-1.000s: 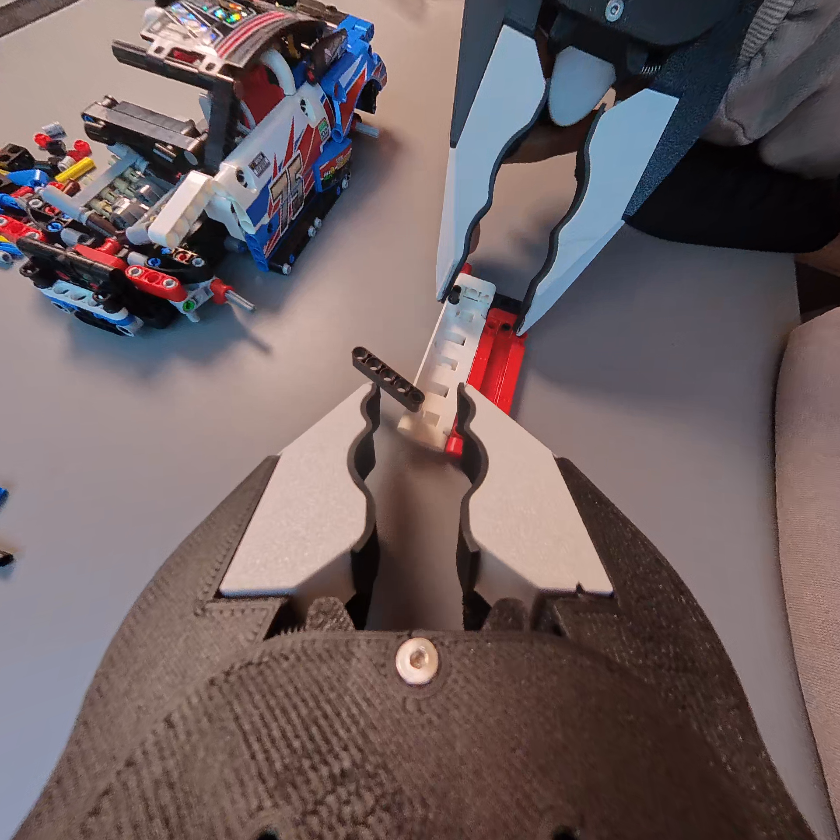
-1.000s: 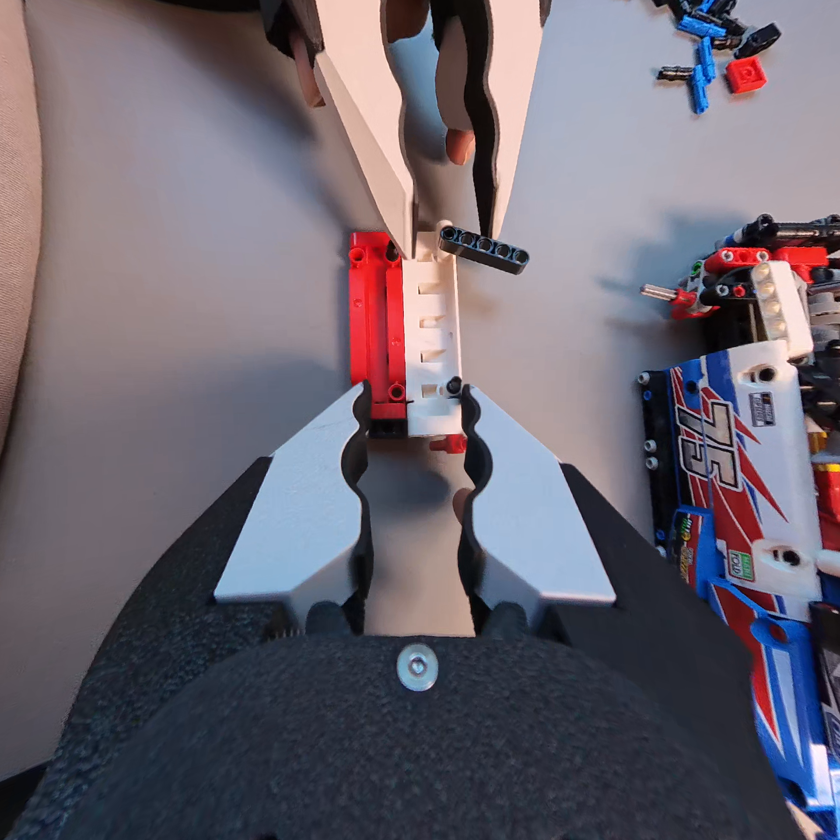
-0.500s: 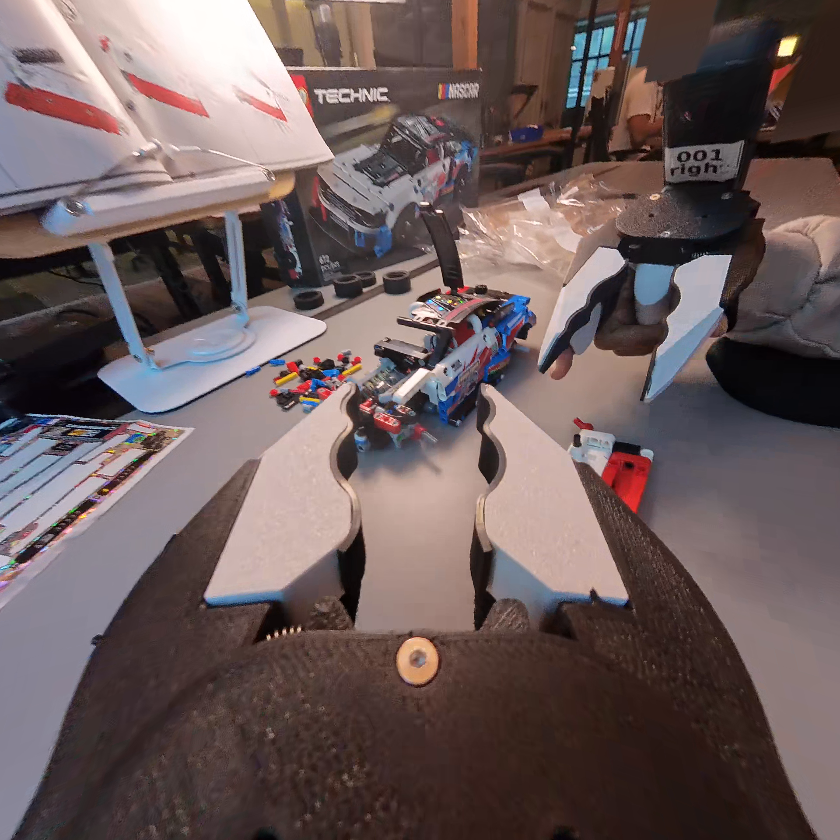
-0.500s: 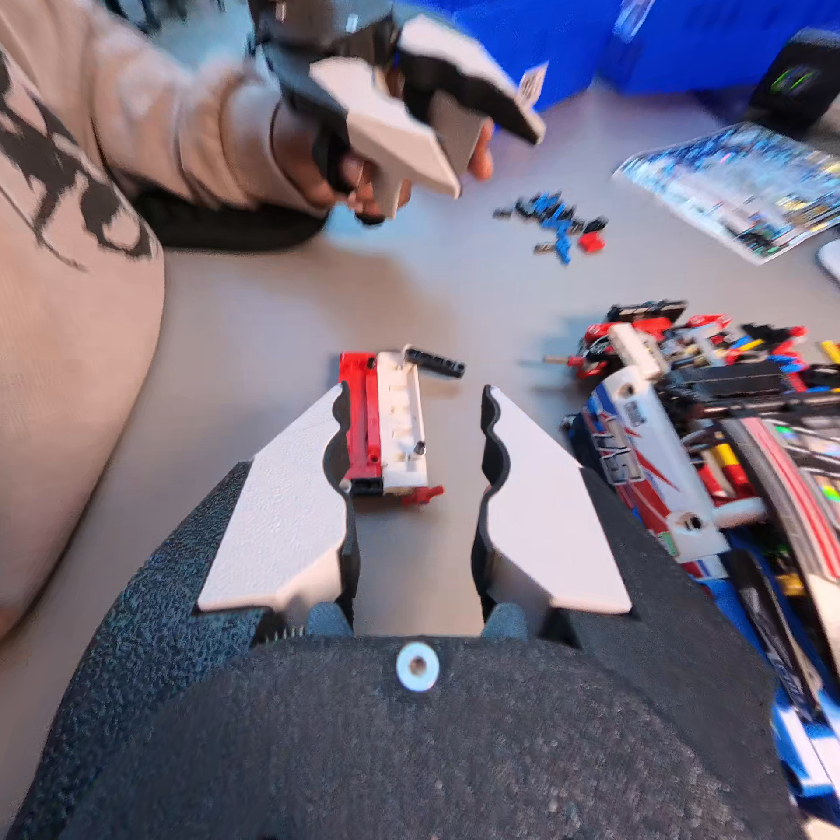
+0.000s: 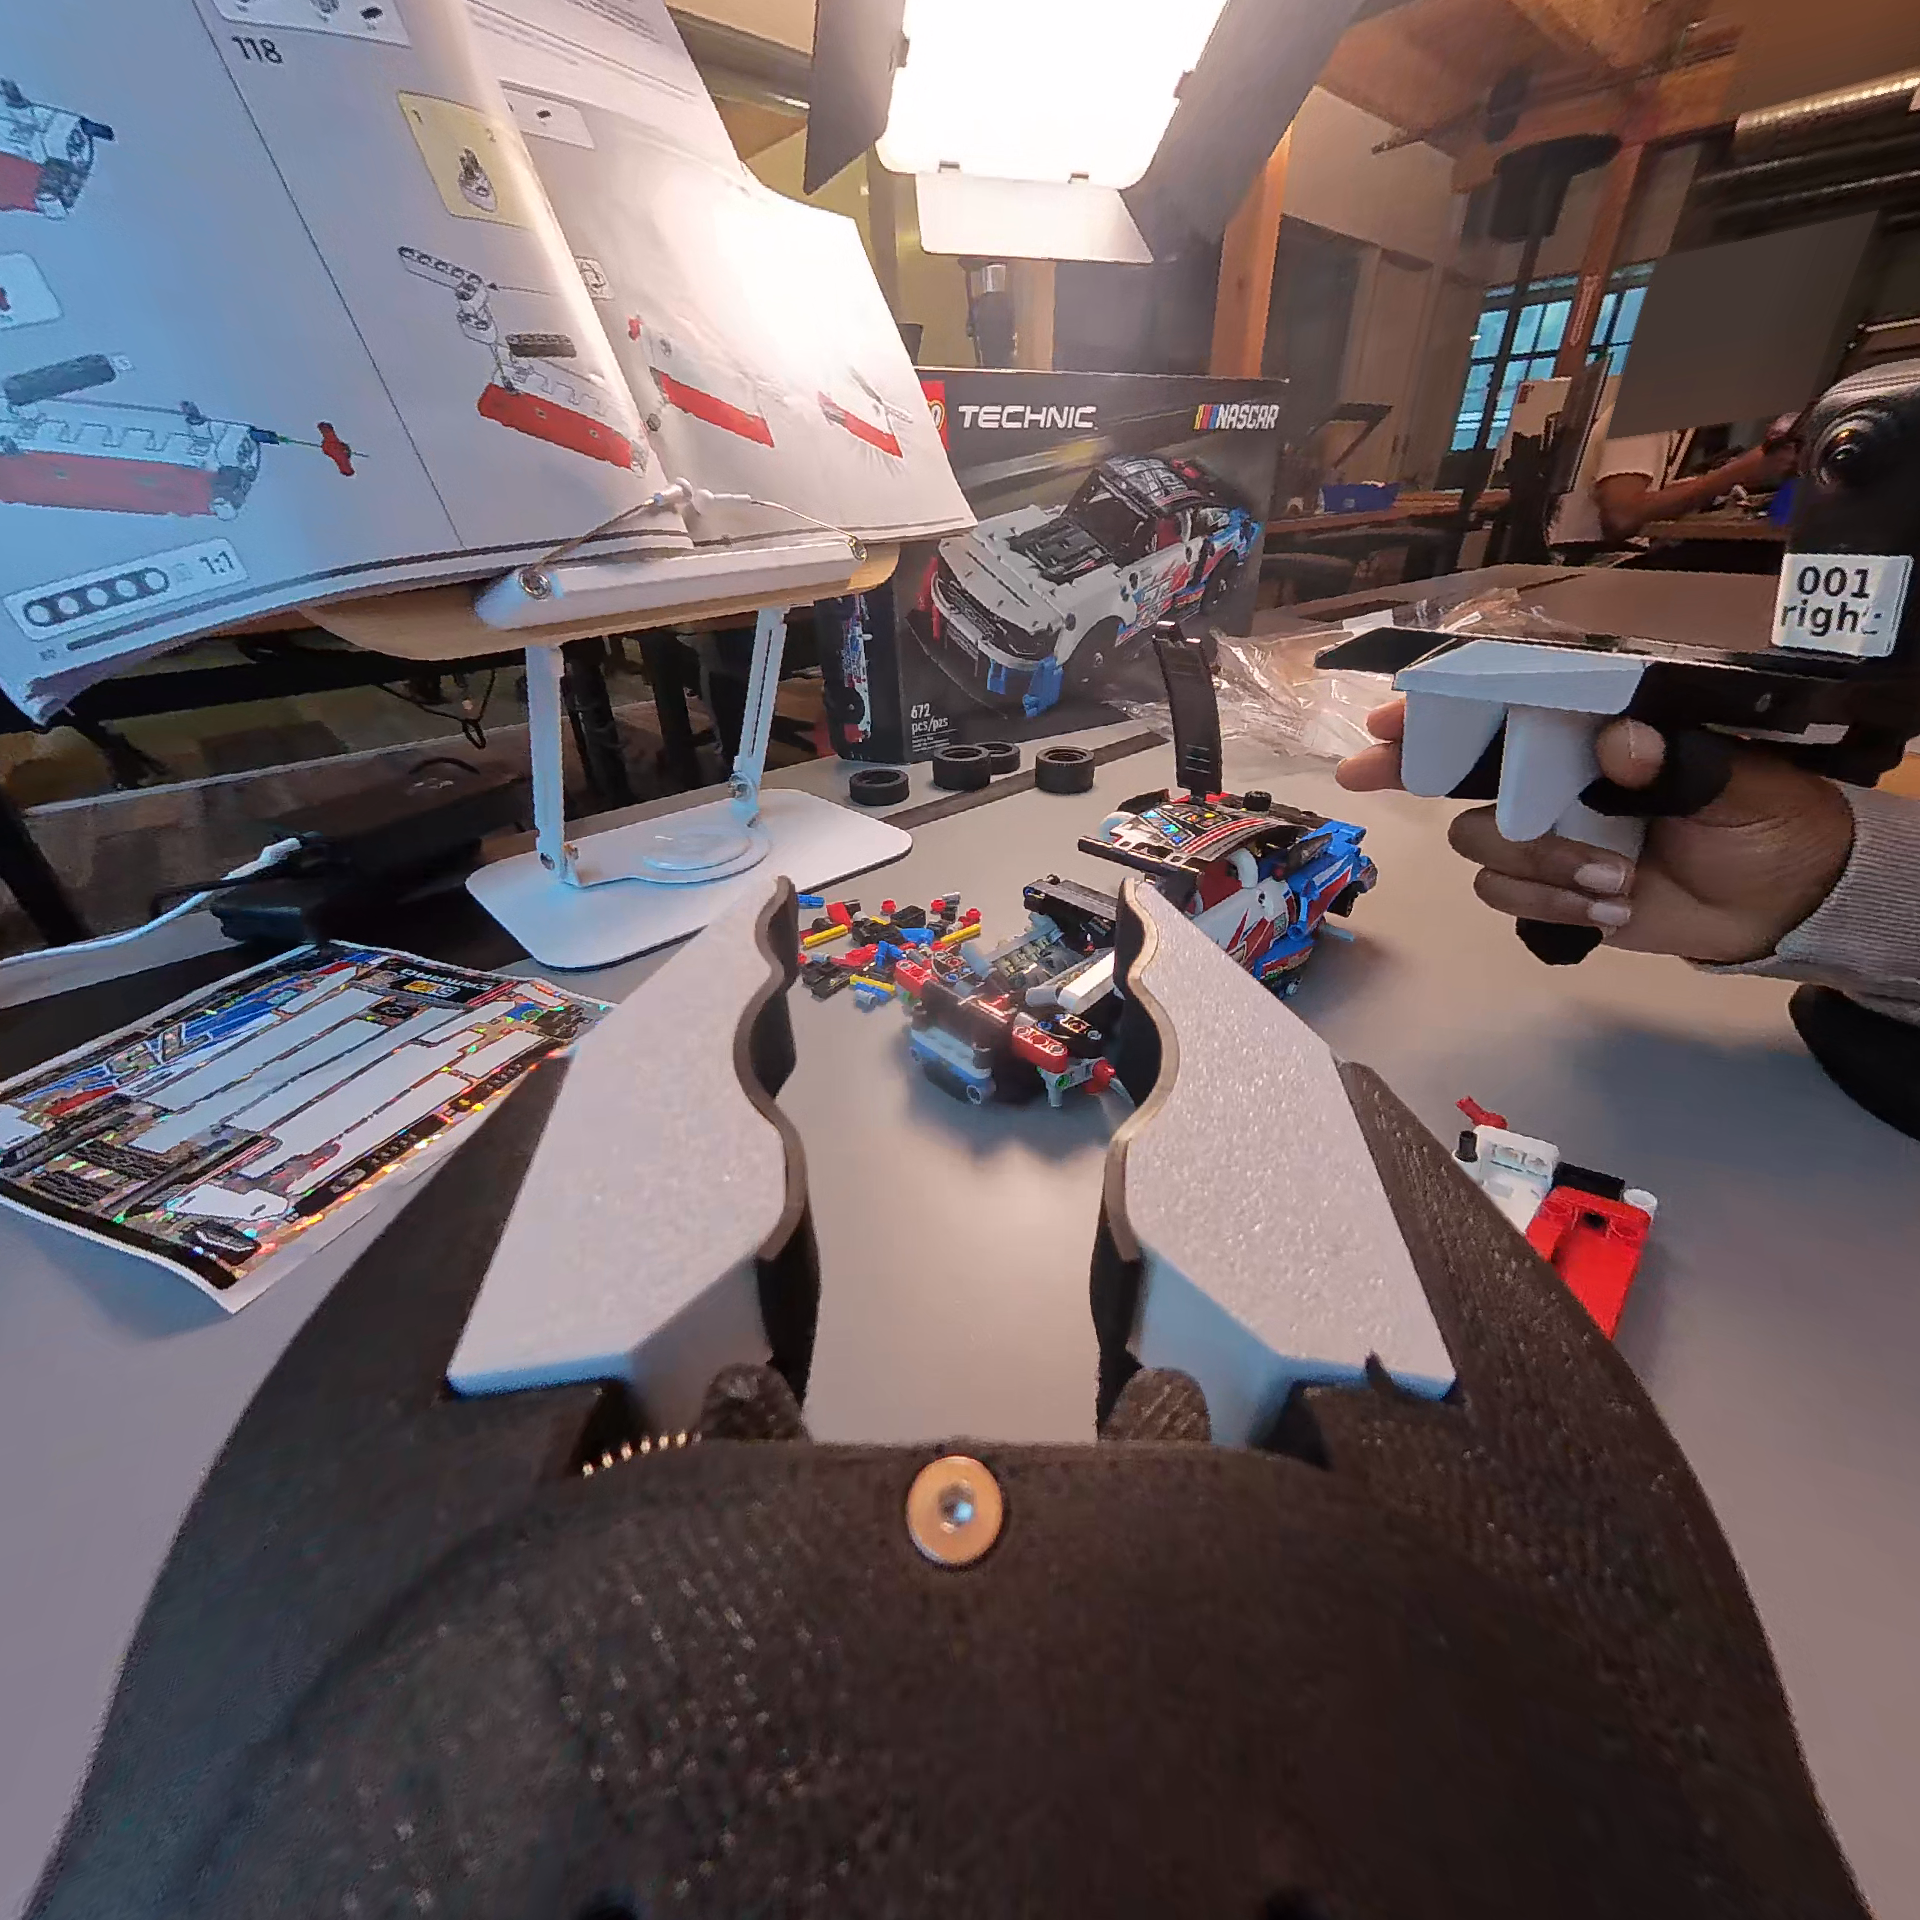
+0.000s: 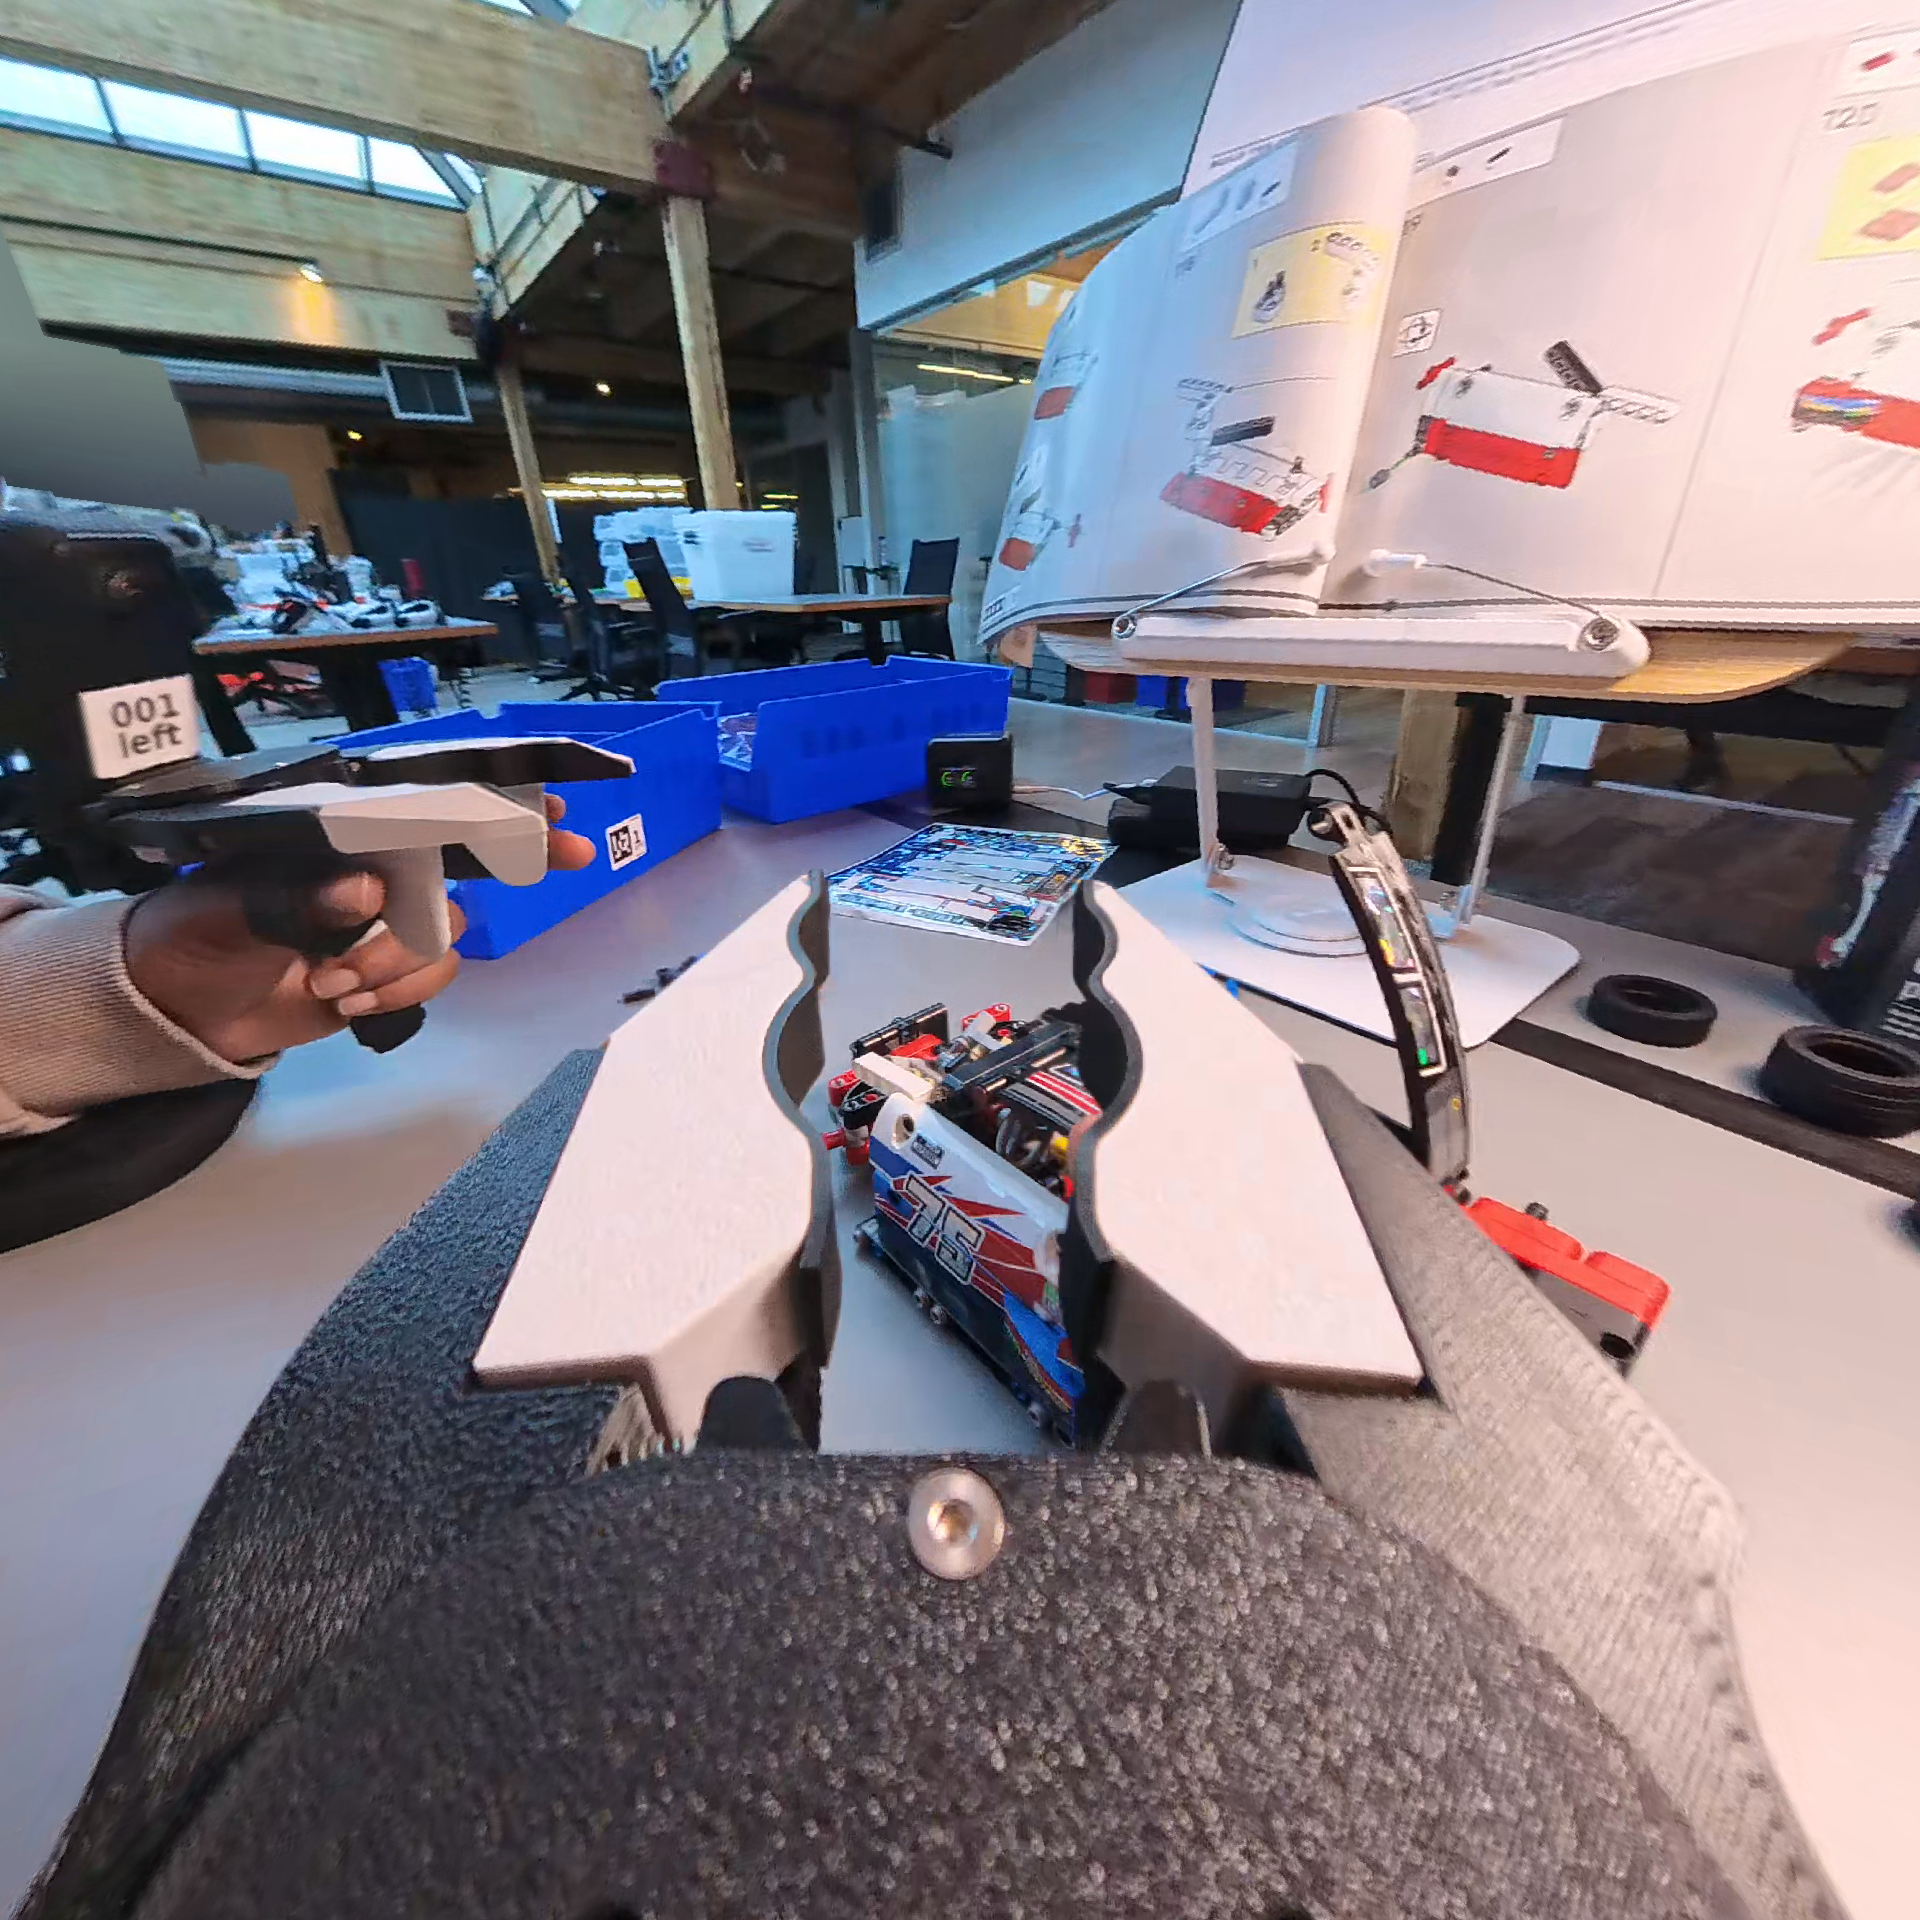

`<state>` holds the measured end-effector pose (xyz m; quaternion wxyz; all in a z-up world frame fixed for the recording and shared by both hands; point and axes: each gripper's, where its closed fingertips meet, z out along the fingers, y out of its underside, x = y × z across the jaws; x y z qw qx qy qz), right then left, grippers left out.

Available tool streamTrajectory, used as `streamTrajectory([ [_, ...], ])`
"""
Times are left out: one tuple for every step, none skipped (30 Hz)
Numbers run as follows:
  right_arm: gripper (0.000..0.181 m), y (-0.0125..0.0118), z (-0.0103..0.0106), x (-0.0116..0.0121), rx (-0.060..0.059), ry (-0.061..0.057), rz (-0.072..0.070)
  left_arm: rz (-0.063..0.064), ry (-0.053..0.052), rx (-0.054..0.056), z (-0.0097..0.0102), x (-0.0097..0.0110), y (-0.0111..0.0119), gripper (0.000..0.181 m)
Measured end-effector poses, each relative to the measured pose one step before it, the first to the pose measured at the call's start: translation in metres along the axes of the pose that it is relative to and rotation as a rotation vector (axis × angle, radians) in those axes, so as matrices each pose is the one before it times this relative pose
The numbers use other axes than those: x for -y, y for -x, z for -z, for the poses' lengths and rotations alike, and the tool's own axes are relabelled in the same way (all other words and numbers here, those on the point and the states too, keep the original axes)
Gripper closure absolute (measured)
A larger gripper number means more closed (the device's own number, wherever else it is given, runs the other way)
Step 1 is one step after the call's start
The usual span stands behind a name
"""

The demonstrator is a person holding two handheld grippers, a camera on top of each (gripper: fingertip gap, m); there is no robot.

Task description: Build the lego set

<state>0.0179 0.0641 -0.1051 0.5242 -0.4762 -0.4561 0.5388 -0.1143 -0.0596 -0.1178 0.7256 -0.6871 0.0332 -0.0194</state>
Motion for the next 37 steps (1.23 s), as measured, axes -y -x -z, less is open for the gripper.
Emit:
streamTrajectory([
  [0.138, -0.00124, 0.00008, 0.00056, -0.0071, -0.003, 0.0021, 0.0074, 0.0002, -0.0005, -0.00007, -0.00037, 0.00072, 0.123],
  [0.138, -0.00054, -0.00017, -0.00008, -0.002, 0.0005, -0.0034, 0.0064, 0.0023, 0.0016, -0.00013, -0.00065, 0.001, 0.123],
  [0.139, -0.00101, -0.00008, -0.00048, -0.0062, 0.0012, -0.0025, 0.0039, 0.0018, 0.0026, 0.00001, -0.00066, 0.001, 0.123],
  [0.14, -0.00066, -0.00006, -0.00087, -0.0037, 0.0024, 0.0019, 0.0021, 0.0009, 0.0033, 0.00003, -0.00033, 0.00101, 0.123],
  [0.142, -0.00094, 0.00016, -0.00081, -0.0067, 0.0028, 0.0028, 0.0014, -0.0007, 0.0024, 0.00028, 0.00022, 0.00071, 0.123],
  [0.143, -0.00119, 0.00018, -0.00007, -0.0081, -0.0008, 0.0033, 0.0014, -0.0029, 0.003, 0.00022, 0.00063, 0.00079, 0.123],
  [0.144, -0.00037, -0.00004, 0.00023, -0.0025, -0.0023, 0.003, 0.0008, -0.0029, 0.003, 0.0003, 0.00063, 0.00053, 0.124],
  [0.144, 0.00017, -0.0003, -0.00032, 0.0014, 0.0012, 0.0007, -0.0005, -0.0011, 0.0042, 0.00012, 0.00037, 0.00081, 0.124],
  [0.144, 0.00019, -0.00044, -0.00043, -0.0005, 0.0018, 0.0008, -0.0028, -0.0008, 0.0051, 0.00014, 0.00013, 0.00079, 0.123],
  [0.144, 0.00034, -0.00032, -0.00038, -0.0015, 0.0001, 0.0036, -0.003, -0.0012, 0.0047, 0.00022, 0.00018, 0.00086, 0.123],
  [0.144, 0.00049, -0.00033, -0.00038, -0.0018, 0.0014, 0.0067, -0.0006, -0.0017, 0.0041, 0.00028, 0.00037, 0.0008, 0.124],
  [0.144, 0.00069, -0.00056, -0.00074, -0.0012, 0.0037, 0.0081, 0.0015, -0.0041, 0.0019, 0.00041, 0.00091, 0.00044, 0.123],
  [0.144, 0.00088, -0.00066, -0.0005, -0.0016, 0.002, 0.0076, 0.0019, -0.0044, 0.0007, 0.0003, 0.00085, 0.00034, 0.123],
  [0.144, 0.00119, -0.00081, -0.0004, 0.0003, 0.0013, 0.007, 0.0007, -0.002, 0.0018, 0.00007, 0.00029, 0.0004, 0.124],
  [0.144, 0.00185, -0.00085, -0.00055, 0.0035, 0.0037, 0.0069, -0.0006, 0.0017, 0.0017, -0.00008, -0.00025, 0.00029, 0.123],
  [0.143, 0.0017, -0.00056, -0.00028, 0.0027, 0.0023, 0.0086, -0.0018, 0.002, 0.0032, -0.00006, -0.0004, 0.00037, 0.123],
  [0.144, 0.00149, -0.00027, 0.0004, 0.0002, -0.0006, 0.012, -0.0029, 0.0006, 0.0036, -0.00006, -0.00019, 0.00031, 0.123],
  [0.143, 0.00148, 0.00002, 0.00087, 0.0002, 0.0001, 0.0146, -0.0033, -0.0006, 0.0031, -0.00007, 0.00029, 0.00016, 0.124],
  [0.141, 0.00089, 0.00021, 0.00095, -0.0029, 0.0, 0.015, -0.0033, 0.0014, 0.0045, -0.00031, -0.00022, 0.00027, 0.124],
  [0.139, -0.00014, 0.00063, 0.00128, -0.0093, -0.0011, 0.0135, -0.0028, 0.0054, 0.006, -0.00072, -0.00093, 0.00046, 0.125],
  [0.137, -0.00028, 0.00071, 0.00153, -0.0091, -0.0027, 0.0112, -0.0015, 0.0078, 0.0053, -0.00093, -0.00147, 0.00046, 0.125],
  [0.134, 0.00037, 0.00089, 0.00153, -0.0031, -0.0028, 0.0076, 0.0005, 0.006, 0.0068, -0.00107, -0.00102, 0.00073, 0.126],
  [0.133, -0.00042, 0.00098, 0.00211, -0.0078, -0.0053, 0.0059, 0.0028, 0.0027, 0.0056, -0.001, -0.00064, 0.00059, 0.126],
  [0.133, -0.00059, 0.00099, 0.00272, -0.0075, -0.0093, 0.0069, 0.0041, 0.001, 0.0013, -0.00103, -0.00028, -0.00021, 0.127],
  [0.133, -0.00025, 0.00024, 0.00293, -0.0021, -0.0088, 0.0074, 0.0028, 0.0001, 0.0021, -0.00098, -0.00025, -0.00041, 0.127],
  [0.135, -0.0014, -0.00118, 0.00307, -0.006, -0.0058, 0.0124, -0.0005, 0.0009, 0.0019, -0.00092, -0.00046, -0.00061, 0.127],
  [0.139, -0.00477, -0.00351, 0.00441, -0.0208, -0.0047, 0.0178, -0.0013, 0.0034, 0.0012, -0.00094, -0.00091, -0.00085, 0.127],
  [0.146, -0.0054, -0.00701, 0.00595, -0.017, -0.0014, 0.0198, 0.0, 0.0031, -0.0016, -0.00075, -0.00097, -0.00133, 0.127],
  [0.152, -0.00365, -0.01009, 0.00682, 0.0038, 0.0056, 0.0201, 0.0023, 0.002, -0.0031, -0.00044, -0.00069, -0.0016, 0.127],
  [0.158, -0.0042, -0.01228, 0.00817, 0.0071, 0.0095, 0.0192, 0.0047, 0.0016, -0.0046, -0.00018, -0.00023, -0.00167, 0.128],
  [0.164, -0.00595, -0.01428, 0.01274, -0.0029, -0.0072, 0.0232, 0.0041, 0.0001, -0.0053, 0.0001, 0.00028, -0.00203, 0.128],
  [0.169, -0.00502, -0.01656, 0.01619, 0.0027, -0.0244, 0.0337, -0.0001, -0.0011, -0.0028, 0.0006, 0.00047, -0.00169, 0.128],
  [0.175, -0.00533, -0.01887, 0.01665, -0.0025, -0.0285, 0.0349, -0.0053, -0.0017, -0.0006, 0.00095, 0.00076, -0.00143, 0.129],
  [0.181, -0.00631, -0.02142, 0.01509, -0.011, -0.0283, 0.0245, -0.0083, -0.001, -0.0001, 0.00119, 0.00088, -0.00113, 0.13],
  [0.181, -0.00566, -0.02395, 0.01226, -0.0073, -0.0242, 0.0073, -0.0094, -0.0002, 0.0003, 0.00115, 0.00068, -0.0007, 0.13],
  [0.181, -0.00403, -0.02611, 0.00807, 0.003, -0.0138, 0.0012, -0.0091, -0.0003, 0.0011, 0.00106, 0.00041, -0.00021, 0.13],
  [0.181, -0.00331, -0.02693, 0.00458, 0.0054, -0.0111, 0.0009, -0.0073, 0.0, 0.0019, 0.00099, 0.00016, 0.00038, 0.131],
])
